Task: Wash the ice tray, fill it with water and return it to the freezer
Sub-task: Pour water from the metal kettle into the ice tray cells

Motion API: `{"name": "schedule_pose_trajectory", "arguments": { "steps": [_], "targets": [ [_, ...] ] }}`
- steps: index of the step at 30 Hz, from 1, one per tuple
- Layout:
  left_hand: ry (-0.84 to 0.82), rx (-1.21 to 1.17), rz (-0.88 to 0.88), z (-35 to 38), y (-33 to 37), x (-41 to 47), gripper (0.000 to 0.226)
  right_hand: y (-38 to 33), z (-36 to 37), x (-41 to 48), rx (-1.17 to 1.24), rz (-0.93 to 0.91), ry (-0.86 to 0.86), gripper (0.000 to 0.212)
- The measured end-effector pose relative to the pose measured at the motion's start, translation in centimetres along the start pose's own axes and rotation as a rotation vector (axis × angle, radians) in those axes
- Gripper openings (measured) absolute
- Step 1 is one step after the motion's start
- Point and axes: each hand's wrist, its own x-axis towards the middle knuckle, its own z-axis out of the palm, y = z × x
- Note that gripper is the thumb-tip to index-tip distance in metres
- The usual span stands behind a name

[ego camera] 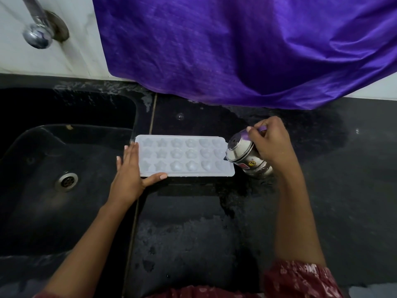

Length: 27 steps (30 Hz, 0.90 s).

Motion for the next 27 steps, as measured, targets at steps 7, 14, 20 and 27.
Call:
{"name": "schedule_pose_trajectory", "arguments": {
  "steps": [7, 14, 20, 27],
  "targets": [
    [-0.064, 0.003, -0.028, -0.4, -0.3, 0.0, 0.127, -1.6, 0.2, -0.7, 0.012, -0.076, -0.037, 0.017],
    [-0.106, 0.032, -0.05, -0.6, -0.3, 0.2, 0.124, -3.0, 1.6, -1.3, -0.028, -0.172, -0.092, 0.018],
    [-0.098, 0.019, -0.042, -0.7, -0.4, 0.1, 0.13, -3.7, 2.1, -1.4, -0.14, -0.184, -0.119, 0.019],
    [-0.098, 0.018, -0.047, -0.6, -0.3, 0.1, 0.127, -4.1, 2.2, -1.5, -0.165, -0.219, -0.093, 0.019]
  ]
}}
